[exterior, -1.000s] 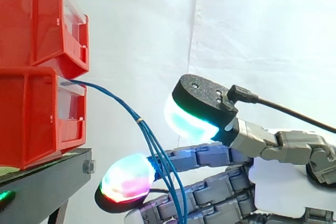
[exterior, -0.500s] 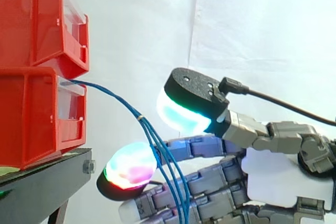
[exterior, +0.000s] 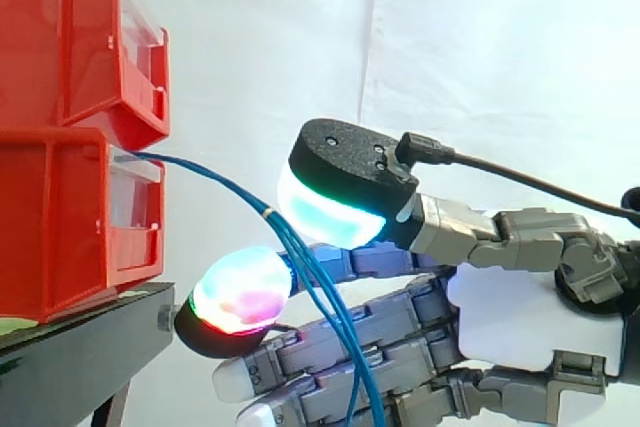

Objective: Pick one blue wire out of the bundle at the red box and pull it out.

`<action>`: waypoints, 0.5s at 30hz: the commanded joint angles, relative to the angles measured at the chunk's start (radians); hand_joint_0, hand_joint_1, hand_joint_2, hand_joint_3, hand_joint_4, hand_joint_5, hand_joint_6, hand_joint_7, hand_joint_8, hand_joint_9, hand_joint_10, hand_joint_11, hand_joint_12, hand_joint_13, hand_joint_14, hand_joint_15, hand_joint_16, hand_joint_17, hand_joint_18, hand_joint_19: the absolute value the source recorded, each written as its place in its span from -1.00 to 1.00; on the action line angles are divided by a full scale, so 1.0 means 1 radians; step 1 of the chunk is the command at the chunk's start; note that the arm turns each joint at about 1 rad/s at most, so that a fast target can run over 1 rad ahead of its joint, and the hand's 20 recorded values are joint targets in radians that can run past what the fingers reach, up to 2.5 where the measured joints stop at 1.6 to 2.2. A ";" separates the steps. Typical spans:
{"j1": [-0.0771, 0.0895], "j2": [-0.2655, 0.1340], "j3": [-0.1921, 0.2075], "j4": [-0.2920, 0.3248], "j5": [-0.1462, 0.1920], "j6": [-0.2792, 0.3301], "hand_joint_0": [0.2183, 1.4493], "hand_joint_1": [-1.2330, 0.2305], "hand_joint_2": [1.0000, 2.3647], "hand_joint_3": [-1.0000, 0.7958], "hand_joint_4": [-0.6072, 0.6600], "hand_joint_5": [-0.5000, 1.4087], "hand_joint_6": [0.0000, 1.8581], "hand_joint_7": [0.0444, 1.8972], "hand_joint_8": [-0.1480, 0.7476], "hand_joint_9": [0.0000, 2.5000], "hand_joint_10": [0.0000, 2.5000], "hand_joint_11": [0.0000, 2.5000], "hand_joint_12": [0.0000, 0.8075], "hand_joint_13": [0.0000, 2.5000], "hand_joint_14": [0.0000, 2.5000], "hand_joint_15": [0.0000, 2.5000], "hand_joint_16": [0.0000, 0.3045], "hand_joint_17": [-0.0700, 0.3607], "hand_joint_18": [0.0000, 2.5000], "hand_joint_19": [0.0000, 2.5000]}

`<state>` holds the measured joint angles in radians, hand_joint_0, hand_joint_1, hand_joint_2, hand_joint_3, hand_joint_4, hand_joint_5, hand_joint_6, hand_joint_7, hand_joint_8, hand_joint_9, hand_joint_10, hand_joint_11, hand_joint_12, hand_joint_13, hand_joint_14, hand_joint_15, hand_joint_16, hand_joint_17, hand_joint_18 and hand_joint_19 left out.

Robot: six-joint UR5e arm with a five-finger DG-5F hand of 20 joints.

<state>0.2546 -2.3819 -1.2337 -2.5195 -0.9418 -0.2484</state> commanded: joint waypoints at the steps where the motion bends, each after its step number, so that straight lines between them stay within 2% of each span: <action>1: 0.000 0.000 0.000 0.001 0.000 0.000 -0.42 -0.24 -0.99 -0.35 0.52 -0.61 -0.46 0.21 0.12 -0.45 -0.99 -0.73 0.08 -0.38 -0.99 -0.69 -0.60 -0.05 -0.40 -0.57; 8: 0.000 0.001 0.005 -0.002 -0.002 0.000 -0.43 -0.24 -0.99 -0.36 0.51 -0.61 -0.46 0.23 0.13 -0.44 -0.99 -0.72 0.08 -0.37 -0.99 -0.69 -0.60 -0.04 -0.39 -0.56; 15: -0.002 0.001 0.045 -0.044 -0.018 0.001 -0.43 -0.23 -0.99 -0.35 0.50 -0.60 -0.46 0.25 0.13 -0.44 -0.99 -0.72 0.08 -0.37 -0.99 -0.68 -0.61 -0.05 -0.39 -0.56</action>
<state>0.2539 -2.3808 -1.2045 -2.5408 -0.9514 -0.2472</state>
